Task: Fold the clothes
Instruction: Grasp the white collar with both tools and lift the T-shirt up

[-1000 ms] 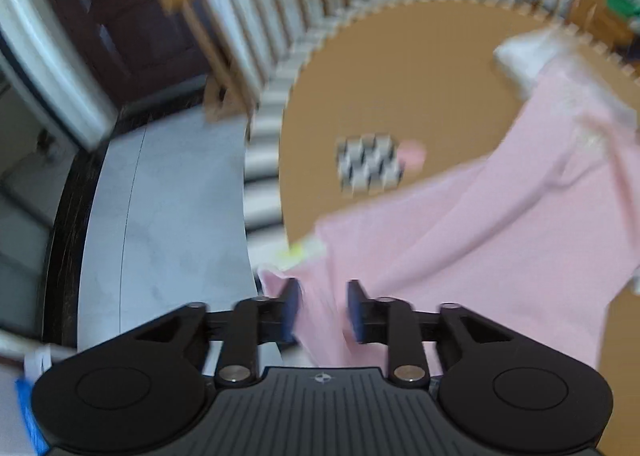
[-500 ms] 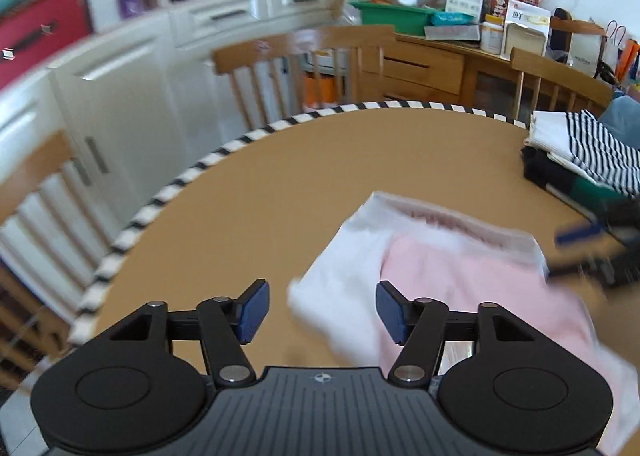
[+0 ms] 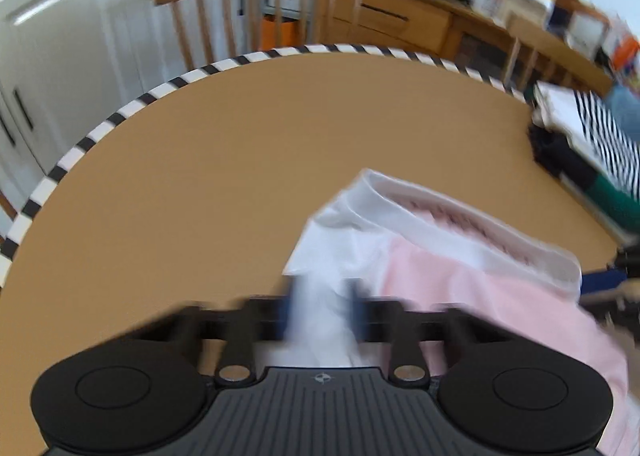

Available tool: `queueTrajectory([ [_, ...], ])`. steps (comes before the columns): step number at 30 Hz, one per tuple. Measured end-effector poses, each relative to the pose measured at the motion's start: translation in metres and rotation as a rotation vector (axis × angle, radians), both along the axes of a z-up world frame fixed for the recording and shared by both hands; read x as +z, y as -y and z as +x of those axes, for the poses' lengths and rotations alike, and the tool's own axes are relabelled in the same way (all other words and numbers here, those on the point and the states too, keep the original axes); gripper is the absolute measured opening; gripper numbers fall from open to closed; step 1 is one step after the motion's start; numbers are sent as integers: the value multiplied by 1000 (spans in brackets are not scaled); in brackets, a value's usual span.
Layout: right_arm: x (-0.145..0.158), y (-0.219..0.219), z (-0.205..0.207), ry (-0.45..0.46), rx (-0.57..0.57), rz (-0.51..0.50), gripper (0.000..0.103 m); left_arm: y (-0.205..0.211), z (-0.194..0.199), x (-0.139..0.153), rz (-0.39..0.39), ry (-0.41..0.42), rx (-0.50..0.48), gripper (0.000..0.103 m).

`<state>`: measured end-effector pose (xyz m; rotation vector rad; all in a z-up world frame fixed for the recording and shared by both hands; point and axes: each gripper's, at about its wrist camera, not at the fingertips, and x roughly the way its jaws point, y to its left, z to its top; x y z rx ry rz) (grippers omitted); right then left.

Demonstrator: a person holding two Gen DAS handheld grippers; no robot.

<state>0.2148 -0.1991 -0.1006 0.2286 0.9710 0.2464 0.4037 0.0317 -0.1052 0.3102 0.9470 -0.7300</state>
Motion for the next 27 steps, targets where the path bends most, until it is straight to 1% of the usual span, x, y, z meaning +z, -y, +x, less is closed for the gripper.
queueTrajectory([
  [1, 0, -2, 1, -3, 5, -1, 1, -5, -6, 0, -8, -9, 10, 3],
  [2, 4, -1, -1, 14, 3, 7, 1, -12, -13, 1, -14, -5, 27, 3],
  [4, 18, 6, -8, 57, -22, 16, 1, -34, -32, 18, -29, 29, 89, 3],
  [5, 29, 11, -13, 85, -38, 11, 1, -47, -43, 30, -43, 53, 122, 3],
  [7, 56, 27, -23, 141, -48, 45, 1, -75, -67, 59, -71, 112, 177, 3],
  [9, 86, 40, -32, 196, -50, 78, 1, -99, -95, 89, -86, 188, 192, 3],
  [11, 120, 48, -40, 253, -28, 100, 1, -116, -129, 126, -105, 275, 201, 3],
  [15, 197, 47, -63, 405, 80, 80, 1, -134, -211, 214, -150, 511, 225, 3],
  [18, 256, 49, -88, 515, 153, 93, 1, -139, -268, 277, -198, 637, 258, 3],
  [20, 296, 53, -108, 590, 200, 104, 1, -140, -310, 315, -227, 718, 259, 3],
  [22, 335, 62, -130, 662, 233, 136, 1, -139, -352, 352, -258, 807, 258, 3],
  [24, 373, 71, -152, 739, 263, 167, 1, -138, -389, 385, -297, 877, 260, 3],
  [27, 423, 81, -178, 851, 300, 178, 1, -112, -436, 437, -346, 976, 252, 3],
])
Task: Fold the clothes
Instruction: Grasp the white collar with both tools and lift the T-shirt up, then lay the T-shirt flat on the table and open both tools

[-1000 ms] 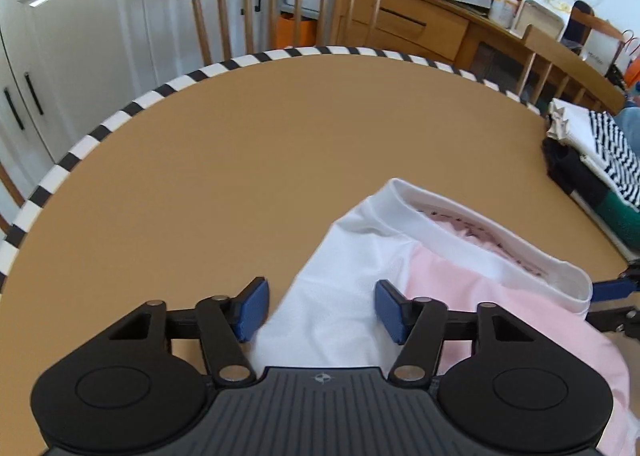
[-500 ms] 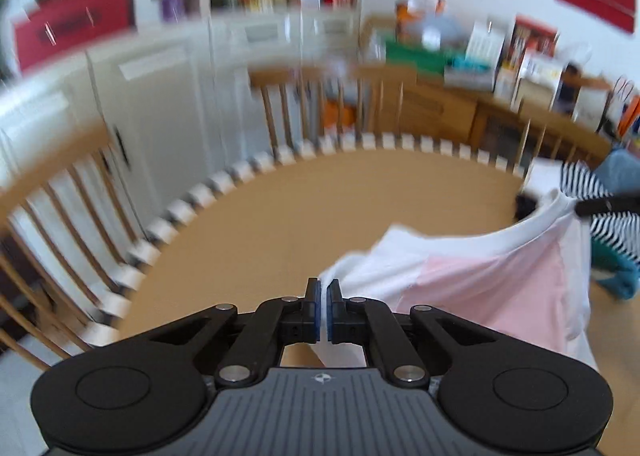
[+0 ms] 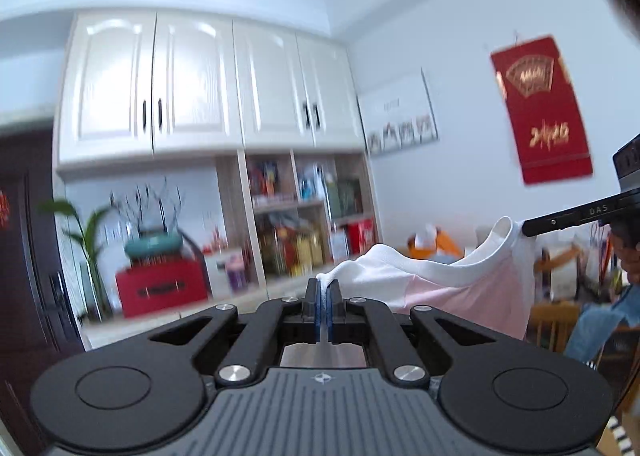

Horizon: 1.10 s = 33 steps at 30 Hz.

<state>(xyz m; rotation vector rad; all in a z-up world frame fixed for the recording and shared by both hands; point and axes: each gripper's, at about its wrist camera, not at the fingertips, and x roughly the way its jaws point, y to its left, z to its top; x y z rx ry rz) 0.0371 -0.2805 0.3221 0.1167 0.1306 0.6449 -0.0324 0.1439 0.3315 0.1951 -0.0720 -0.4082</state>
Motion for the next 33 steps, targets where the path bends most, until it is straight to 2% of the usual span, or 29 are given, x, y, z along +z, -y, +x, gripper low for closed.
queueTrajectory([
  [3, 44, 1, -11, 107, -2, -32, 1, 13, -27, 43, -10, 54, -11, 3],
  [4, 53, 0, -6, 120, -10, -50, 1, 16, -27, 55, -25, 40, -9, 3],
  [6, 66, -5, 13, 118, -25, -78, 1, 18, -14, 74, -68, -28, 3, 3],
  [8, 57, -17, 56, 36, -47, -107, 1, 13, 25, 74, -106, -144, 27, 3],
  [9, 48, -23, 82, -14, -58, -127, 1, 10, 54, 64, -111, -218, 46, 3],
  [11, 12, -40, 143, -143, -85, -190, 1, 4, 123, 27, -120, -392, 88, 3],
  [13, -40, -58, 210, -279, -123, -252, 1, 2, 189, -28, -118, -579, 128, 3],
  [16, -137, -88, 302, -464, -180, -335, 1, 8, 279, -134, -78, -779, 221, 3],
  [18, -204, -111, 349, -545, -235, -364, 1, 22, 323, -195, -1, -836, 315, 3],
  [19, -237, -123, 368, -573, -269, -374, 2, 28, 342, -228, 69, -830, 354, 3],
  [20, -271, -135, 387, -602, -303, -384, 5, 37, 362, -260, 176, -814, 397, 5],
  [21, -299, -142, 395, -623, -365, -384, 17, 47, 375, -288, 300, -797, 451, 10],
  [22, -326, -143, 397, -659, -425, -379, 33, 52, 382, -313, 392, -789, 505, 12],
  [23, -348, -140, 394, -695, -451, -357, 38, 50, 383, -336, 421, -793, 543, 16],
  [25, -378, -123, 375, -718, -391, -311, 32, 35, 373, -357, 358, -811, 563, 31],
  [26, -387, -113, 365, -712, -380, -318, 34, 23, 367, -368, 325, -818, 568, 38],
  [27, -393, -103, 354, -710, -385, -342, 37, 12, 357, -374, 303, -815, 574, 38],
  [29, -400, -80, 329, -709, -344, -327, 37, -4, 329, -376, 251, -800, 576, 36],
  [31, -396, -57, 297, -716, -335, -278, 37, -17, 295, -368, 142, -830, 559, 36],
  [32, -395, -46, 282, -719, -336, -246, 38, -19, 280, -367, 90, -851, 549, 38],
  [33, -395, -40, 269, -731, -332, -230, 40, -19, 265, -368, 70, -862, 530, 42],
])
